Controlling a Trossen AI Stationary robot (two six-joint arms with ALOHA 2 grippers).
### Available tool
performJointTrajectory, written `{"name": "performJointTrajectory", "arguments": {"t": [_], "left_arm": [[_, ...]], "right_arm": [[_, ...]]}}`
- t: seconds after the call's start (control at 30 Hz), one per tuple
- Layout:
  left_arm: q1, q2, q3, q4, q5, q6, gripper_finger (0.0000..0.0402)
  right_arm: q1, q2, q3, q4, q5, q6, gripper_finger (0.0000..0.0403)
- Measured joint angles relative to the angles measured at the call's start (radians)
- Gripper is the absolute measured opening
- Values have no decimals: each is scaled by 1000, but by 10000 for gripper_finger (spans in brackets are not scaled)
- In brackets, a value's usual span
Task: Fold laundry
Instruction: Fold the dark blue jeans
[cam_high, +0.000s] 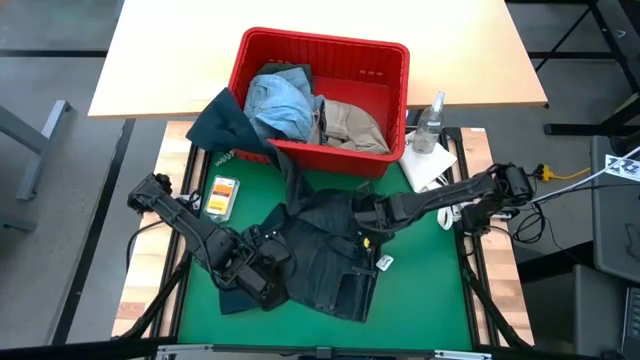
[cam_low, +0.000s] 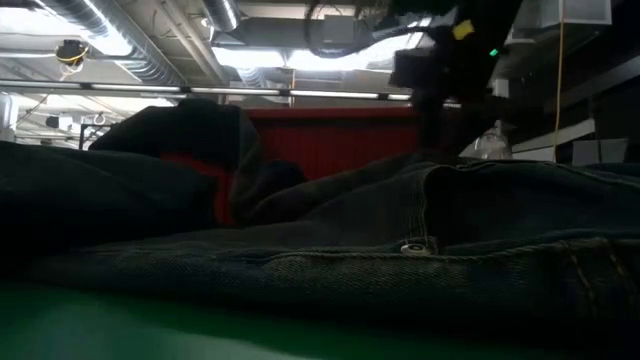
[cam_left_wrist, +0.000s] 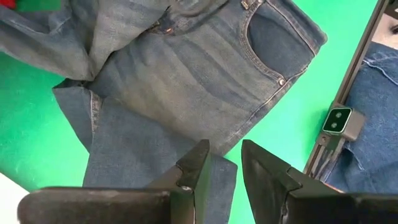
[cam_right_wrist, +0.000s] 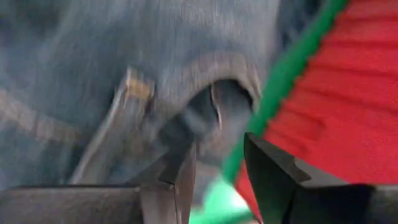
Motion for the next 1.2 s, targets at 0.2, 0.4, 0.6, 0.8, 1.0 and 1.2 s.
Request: {"name": "performJointTrajectory", "arguments": {"t": [0.2,0.4,0.6,0.8,1.0,1.2], "left_arm": [[0,0,0,0,-1,-19,88],[6,0,-1,-23,-8,-120,88],[15,0,-83,-39,9,-359,88],[13,0,-244,-31,144,-603,88],[-12,0,-351,-1,306,-670,85],[-60,0,-400,35,334,-682,70]], "right_arm": [[-130,0,-127,185,-117,-17,136],[-273,-1,-318,381,-263,-30,136],[-365,-9,-409,449,-285,38,136],[-373,-6,-412,464,-282,-22,136],[-373,-4,-412,463,-282,-41,136],[-373,-3,-412,463,-281,-47,136]]}}
